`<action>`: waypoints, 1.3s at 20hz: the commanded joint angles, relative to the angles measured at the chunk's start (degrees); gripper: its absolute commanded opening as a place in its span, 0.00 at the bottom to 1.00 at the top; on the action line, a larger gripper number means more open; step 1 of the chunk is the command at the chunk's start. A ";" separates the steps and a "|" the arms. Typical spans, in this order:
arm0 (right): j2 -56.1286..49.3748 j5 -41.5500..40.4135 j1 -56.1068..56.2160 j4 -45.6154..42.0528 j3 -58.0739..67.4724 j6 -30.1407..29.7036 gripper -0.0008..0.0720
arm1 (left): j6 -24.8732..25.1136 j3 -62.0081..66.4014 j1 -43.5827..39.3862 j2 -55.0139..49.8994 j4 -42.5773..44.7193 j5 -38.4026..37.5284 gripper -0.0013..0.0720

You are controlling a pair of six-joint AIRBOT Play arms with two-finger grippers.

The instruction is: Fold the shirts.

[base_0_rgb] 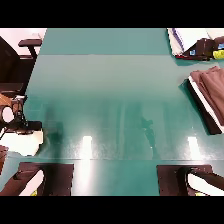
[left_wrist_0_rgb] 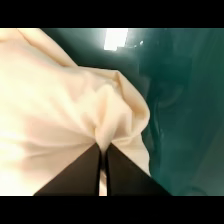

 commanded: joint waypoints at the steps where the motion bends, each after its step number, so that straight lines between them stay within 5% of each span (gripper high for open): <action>1: -0.02 -0.31 0.04 0.04 0.00 0.02 0.04 | -0.72 2.86 0.20 0.11 0.07 -0.96 0.05; 4: 0.04 -0.50 0.04 0.09 2.73 0.02 0.04 | 0.70 18.58 0.17 0.13 -3.17 -4.31 0.05; 7: 0.02 -0.96 0.04 0.09 9.73 0.02 0.04 | 4.09 39.28 -0.15 0.13 -15.34 -5.11 0.05; 11: -0.02 -2.43 0.02 -0.44 17.29 0.02 0.04 | 4.17 56.06 -11.37 0.02 -18.84 -3.80 0.04; 17: 0.00 -3.50 -2.10 -0.33 20.09 0.02 0.04 | 0.85 59.56 -33.33 -5.60 -16.39 -0.35 0.04; 24: 0.00 0.13 -4.13 -0.31 20.09 0.04 0.04 | 4.04 59.56 -57.02 -29.51 -18.03 2.21 0.08; 26: -0.02 1.25 -4.13 -0.31 20.09 0.04 0.04 | 6.12 59.56 -58.21 -34.42 -21.53 5.38 0.81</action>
